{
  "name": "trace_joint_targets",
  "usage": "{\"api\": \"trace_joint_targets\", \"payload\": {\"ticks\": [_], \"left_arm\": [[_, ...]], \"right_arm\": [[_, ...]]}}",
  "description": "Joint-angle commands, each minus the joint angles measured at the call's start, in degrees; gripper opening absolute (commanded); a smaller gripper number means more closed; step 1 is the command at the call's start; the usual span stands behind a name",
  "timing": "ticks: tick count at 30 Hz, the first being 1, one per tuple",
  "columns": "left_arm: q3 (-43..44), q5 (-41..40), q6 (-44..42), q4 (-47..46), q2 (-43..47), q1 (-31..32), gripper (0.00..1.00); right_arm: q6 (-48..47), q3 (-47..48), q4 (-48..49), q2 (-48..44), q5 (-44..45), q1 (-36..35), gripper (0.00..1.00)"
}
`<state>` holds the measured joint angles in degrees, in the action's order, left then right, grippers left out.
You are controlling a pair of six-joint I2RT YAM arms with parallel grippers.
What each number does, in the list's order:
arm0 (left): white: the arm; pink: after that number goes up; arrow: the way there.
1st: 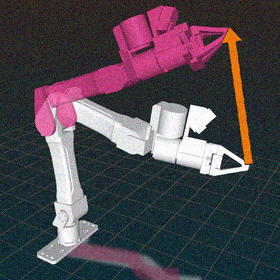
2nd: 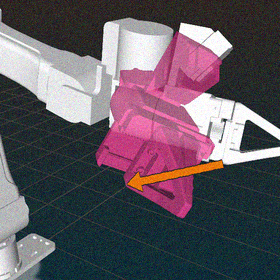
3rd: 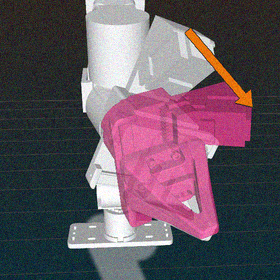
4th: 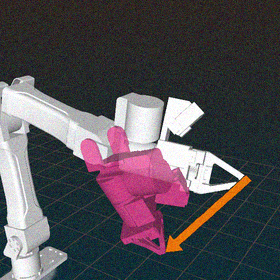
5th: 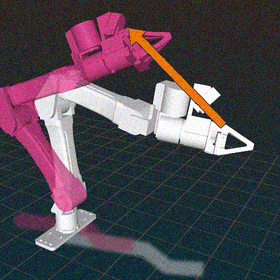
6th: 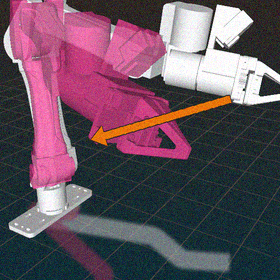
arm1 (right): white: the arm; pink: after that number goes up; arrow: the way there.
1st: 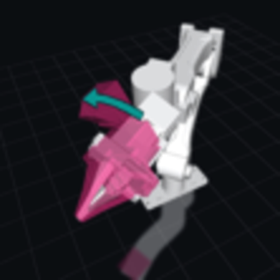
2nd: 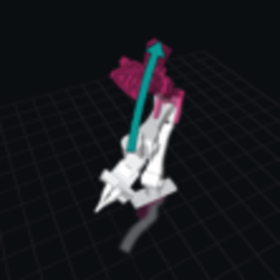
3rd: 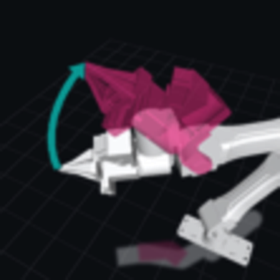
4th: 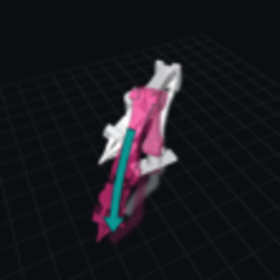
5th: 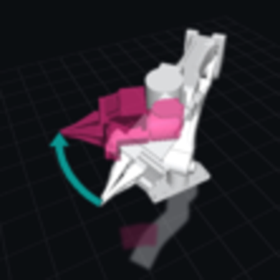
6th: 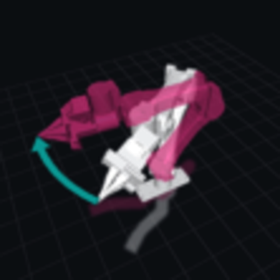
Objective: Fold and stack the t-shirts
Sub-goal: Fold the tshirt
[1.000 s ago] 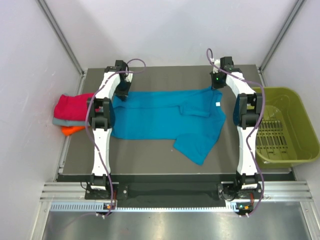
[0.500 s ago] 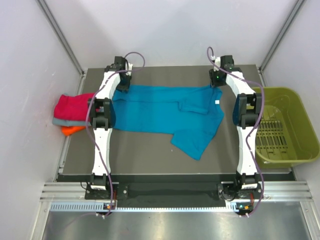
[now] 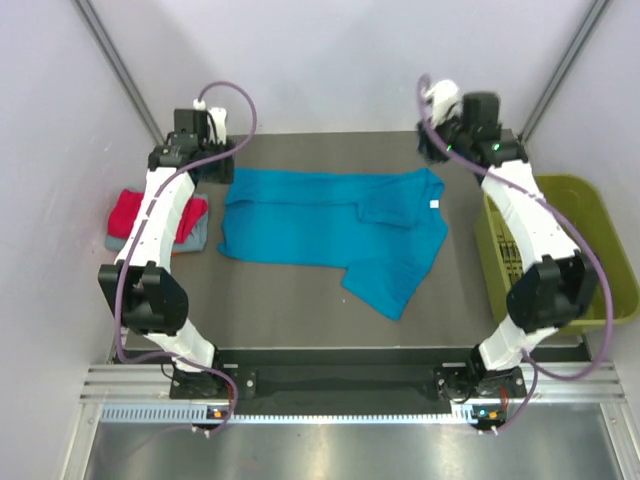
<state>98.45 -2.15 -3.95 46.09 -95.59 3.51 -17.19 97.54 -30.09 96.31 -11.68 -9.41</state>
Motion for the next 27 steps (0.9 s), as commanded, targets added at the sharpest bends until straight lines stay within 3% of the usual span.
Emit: {"api": "trace_joint_targets", "payload": {"ticks": [1, 3, 9, 18, 27], "left_arm": [[-9.58, 3.46, 3.41, 0.77, -2.94, -0.34, 0.58], [-12.67, 3.73, 3.86, -1.25, -2.41, -0.34, 0.58], [-13.29, 3.21, 2.89, -2.23, -3.20, -1.04, 0.56], [-14.16, 2.68, 2.63, -2.40, -5.75, -2.19, 0.54], [-13.12, 2.77, 2.98, -2.76, -7.24, -4.91, 0.54]], "right_arm": [[-12.59, -14.89, -3.40, -5.83, -9.21, -5.96, 0.45], [-16.29, -23.04, -4.62, -9.28, -11.77, -8.25, 0.44], [-22.62, -30.54, -16.75, -13.25, -18.81, -13.79, 0.39], [-28.86, -46.97, -13.08, -20.90, -14.60, -25.82, 0.36], [-27.90, -52.01, -7.89, -21.96, -10.91, -31.89, 0.35]]}}
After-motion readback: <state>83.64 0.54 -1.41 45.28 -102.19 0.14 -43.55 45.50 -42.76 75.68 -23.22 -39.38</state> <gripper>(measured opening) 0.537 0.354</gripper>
